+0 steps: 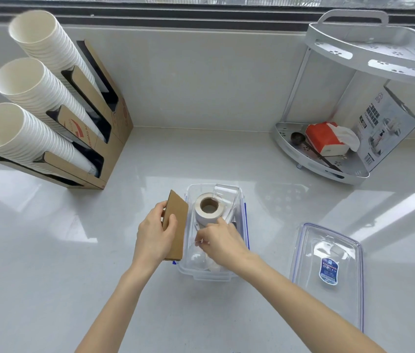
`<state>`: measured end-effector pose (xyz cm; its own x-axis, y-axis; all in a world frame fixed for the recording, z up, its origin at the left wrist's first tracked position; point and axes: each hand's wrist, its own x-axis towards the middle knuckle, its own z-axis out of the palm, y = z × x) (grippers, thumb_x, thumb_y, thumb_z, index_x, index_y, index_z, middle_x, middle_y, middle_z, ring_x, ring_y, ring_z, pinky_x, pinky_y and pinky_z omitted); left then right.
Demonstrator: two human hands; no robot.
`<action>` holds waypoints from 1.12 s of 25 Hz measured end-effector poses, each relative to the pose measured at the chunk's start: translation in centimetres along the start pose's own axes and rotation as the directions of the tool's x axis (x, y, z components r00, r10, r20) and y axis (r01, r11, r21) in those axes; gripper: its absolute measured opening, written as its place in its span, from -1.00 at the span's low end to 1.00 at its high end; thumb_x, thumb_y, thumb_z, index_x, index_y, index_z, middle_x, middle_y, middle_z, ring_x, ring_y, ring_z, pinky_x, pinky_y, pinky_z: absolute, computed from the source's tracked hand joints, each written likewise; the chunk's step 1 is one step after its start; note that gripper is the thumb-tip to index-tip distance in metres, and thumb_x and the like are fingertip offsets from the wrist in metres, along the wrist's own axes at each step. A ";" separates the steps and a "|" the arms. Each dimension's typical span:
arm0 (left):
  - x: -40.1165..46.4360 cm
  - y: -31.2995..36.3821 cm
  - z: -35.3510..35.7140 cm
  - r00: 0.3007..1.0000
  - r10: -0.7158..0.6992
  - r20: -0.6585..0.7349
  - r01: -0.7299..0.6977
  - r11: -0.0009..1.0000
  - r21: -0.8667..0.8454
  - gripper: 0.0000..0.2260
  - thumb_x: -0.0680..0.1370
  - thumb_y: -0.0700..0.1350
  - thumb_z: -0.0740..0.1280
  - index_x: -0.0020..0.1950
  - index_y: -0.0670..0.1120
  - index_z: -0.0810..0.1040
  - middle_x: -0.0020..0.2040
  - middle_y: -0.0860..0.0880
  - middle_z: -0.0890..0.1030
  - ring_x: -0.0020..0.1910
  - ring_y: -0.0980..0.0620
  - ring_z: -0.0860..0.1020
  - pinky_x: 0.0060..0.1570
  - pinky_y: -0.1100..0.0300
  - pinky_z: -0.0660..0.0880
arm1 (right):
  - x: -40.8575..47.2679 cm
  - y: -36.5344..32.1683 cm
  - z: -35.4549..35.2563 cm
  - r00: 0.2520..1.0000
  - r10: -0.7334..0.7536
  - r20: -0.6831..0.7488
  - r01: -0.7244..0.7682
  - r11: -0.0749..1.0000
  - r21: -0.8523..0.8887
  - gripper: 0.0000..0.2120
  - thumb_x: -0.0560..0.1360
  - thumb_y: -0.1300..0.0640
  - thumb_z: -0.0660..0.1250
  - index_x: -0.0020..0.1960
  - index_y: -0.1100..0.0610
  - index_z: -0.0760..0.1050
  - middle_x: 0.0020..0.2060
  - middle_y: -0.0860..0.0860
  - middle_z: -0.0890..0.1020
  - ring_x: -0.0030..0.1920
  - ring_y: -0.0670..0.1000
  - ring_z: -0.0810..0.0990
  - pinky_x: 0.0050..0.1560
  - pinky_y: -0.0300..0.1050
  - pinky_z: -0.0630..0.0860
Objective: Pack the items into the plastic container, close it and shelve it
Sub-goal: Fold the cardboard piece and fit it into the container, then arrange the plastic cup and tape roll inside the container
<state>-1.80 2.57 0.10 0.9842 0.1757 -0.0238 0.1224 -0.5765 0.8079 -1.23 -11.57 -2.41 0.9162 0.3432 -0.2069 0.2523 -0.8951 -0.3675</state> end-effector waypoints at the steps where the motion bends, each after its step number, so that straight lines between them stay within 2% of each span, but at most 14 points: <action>1: 0.1 0.0 0.2 1.000 0.011 0.004 -0.011 1.000 0.010 -0.77 0.52 -0.16 0.16 0.17 -0.07 0.43 -0.08 -0.04 0.51 -0.12 -0.11 0.47 -0.15 0.11 0.38 | -0.1 0.5 -0.5 1.000 0.008 -0.023 -0.007 1.000 0.015 -0.75 0.52 0.21 0.15 0.07 0.08 0.56 0.03 0.10 0.63 0.15 0.16 0.38 -0.03 -0.04 0.27; 3: 0.3 0.0 0.8 0.999 0.036 0.016 -0.036 0.999 0.026 -0.76 0.51 -0.18 0.16 0.17 -0.08 0.44 -0.04 -0.05 0.52 -0.11 -0.09 0.46 -0.14 0.14 0.34 | -0.4 1.4 -1.4 0.999 0.017 -0.045 -0.016 0.999 0.032 -0.73 0.51 0.23 0.13 0.05 0.07 0.57 0.03 0.09 0.64 0.12 0.14 0.40 -0.05 -0.07 0.24; 6: 0.5 0.1 2.1 0.996 0.085 0.041 -0.089 0.990 0.108 -0.71 0.51 -0.19 0.16 0.23 -0.08 0.41 0.02 -0.06 0.50 -0.12 -0.04 0.44 -0.15 0.16 0.31 | -0.8 2.2 -2.1 0.998 0.032 -0.058 -0.029 0.998 0.052 -0.72 0.50 0.24 0.13 0.06 0.08 0.57 0.03 0.09 0.64 0.10 0.15 0.42 0.02 -0.05 0.33; 9: 0.1 -0.5 3.5 0.989 0.118 0.084 -0.137 0.952 0.274 -0.61 0.52 -0.18 0.14 0.35 -0.03 0.29 0.05 -0.12 0.44 -0.09 -0.13 0.48 -0.22 0.09 0.36 | -1.1 2.2 -2.0 0.997 0.039 -0.065 -0.034 0.997 0.069 -0.73 0.49 0.24 0.14 0.07 0.09 0.56 0.05 0.08 0.63 0.11 0.14 0.43 0.04 -0.04 0.34; 12: -0.5 -1.4 4.6 0.984 0.147 0.097 -0.172 0.921 0.349 -0.53 0.51 -0.23 0.13 0.41 -0.05 0.17 0.11 -0.14 0.39 0.02 -0.13 0.42 -0.27 0.07 0.38 | -1.4 2.2 -1.8 0.996 0.054 -0.073 -0.047 0.994 0.101 -0.73 0.49 0.25 0.14 0.07 0.11 0.56 0.08 0.08 0.60 0.12 0.14 0.43 0.02 -0.05 0.37; 14: -0.5 -2.2 5.2 0.986 0.144 0.085 -0.166 0.893 0.417 -0.50 0.50 -0.25 0.13 0.43 -0.10 0.11 0.25 -0.18 0.32 0.15 -0.16 0.34 -0.10 0.02 0.39 | -1.5 2.3 -1.8 0.995 0.072 -0.067 -0.062 0.988 0.138 -0.73 0.48 0.25 0.13 0.08 0.12 0.54 0.08 0.09 0.60 0.12 0.12 0.45 -0.04 -0.08 0.39; 17: -0.4 -3.2 5.9 0.989 0.084 0.123 -0.138 0.827 0.546 -0.46 0.53 -0.23 0.10 0.45 -0.14 -0.07 0.47 -0.22 0.03 0.38 -0.20 0.11 0.26 -0.04 0.23 | -1.6 2.5 -1.6 0.995 0.074 -0.062 -0.065 0.988 0.138 -0.72 0.48 0.26 0.13 0.10 0.12 0.53 0.07 0.09 0.60 0.12 0.10 0.49 -0.14 -0.13 0.35; 19: -0.3 -3.5 6.0 0.986 0.058 0.154 -0.136 0.819 0.557 -0.44 0.54 -0.21 0.09 0.46 -0.12 -0.14 0.50 -0.19 -0.08 0.45 -0.16 -0.01 0.36 -0.06 0.10 | -1.5 2.5 -1.6 0.996 0.073 -0.058 -0.065 0.989 0.131 -0.72 0.48 0.26 0.13 0.09 0.11 0.53 0.07 0.08 0.61 0.11 0.09 0.49 -0.14 -0.13 0.36; 21: -0.2 -3.6 6.0 0.981 0.043 0.187 -0.141 0.823 0.551 -0.45 0.56 -0.16 0.07 0.46 -0.10 -0.16 0.51 -0.18 -0.09 0.46 -0.13 -0.04 0.39 -0.06 0.03 | -1.6 2.4 -1.6 0.996 0.070 -0.057 -0.061 0.989 0.137 -0.72 0.48 0.25 0.13 0.09 0.11 0.53 0.06 0.08 0.60 0.11 0.09 0.49 -0.12 -0.11 0.40; 25: 0.3 -3.3 5.3 0.980 -0.002 0.201 -0.093 0.882 0.462 -0.49 0.57 -0.08 0.05 0.46 -0.07 -0.08 0.51 -0.17 0.00 0.46 -0.11 -0.01 0.40 -0.05 -0.02 | -1.6 2.5 -1.9 0.992 0.057 -0.113 -0.034 0.980 0.195 -0.77 0.50 0.17 0.17 0.07 0.09 0.54 0.02 0.06 0.60 0.04 0.06 0.52 -0.06 -0.08 0.44; 28: 0.8 -2.6 4.5 0.984 -0.006 0.178 -0.059 0.933 0.356 -0.52 0.56 -0.07 0.08 0.45 -0.08 0.04 0.48 -0.17 0.11 0.45 -0.13 0.06 0.39 -0.06 0.02 | -1.5 2.7 -2.3 0.989 0.064 -0.133 -0.023 0.957 0.289 -0.81 0.48 0.14 0.21 0.02 0.06 0.56 -0.04 0.03 0.60 -0.16 -0.03 0.47 -0.03 -0.07 0.47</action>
<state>-0.80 0.60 -4.68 0.9905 0.0343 -0.1330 0.1020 -0.8320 0.5453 -1.25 -15.14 -0.98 0.9636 0.2446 -0.1076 0.1305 -0.7820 -0.6095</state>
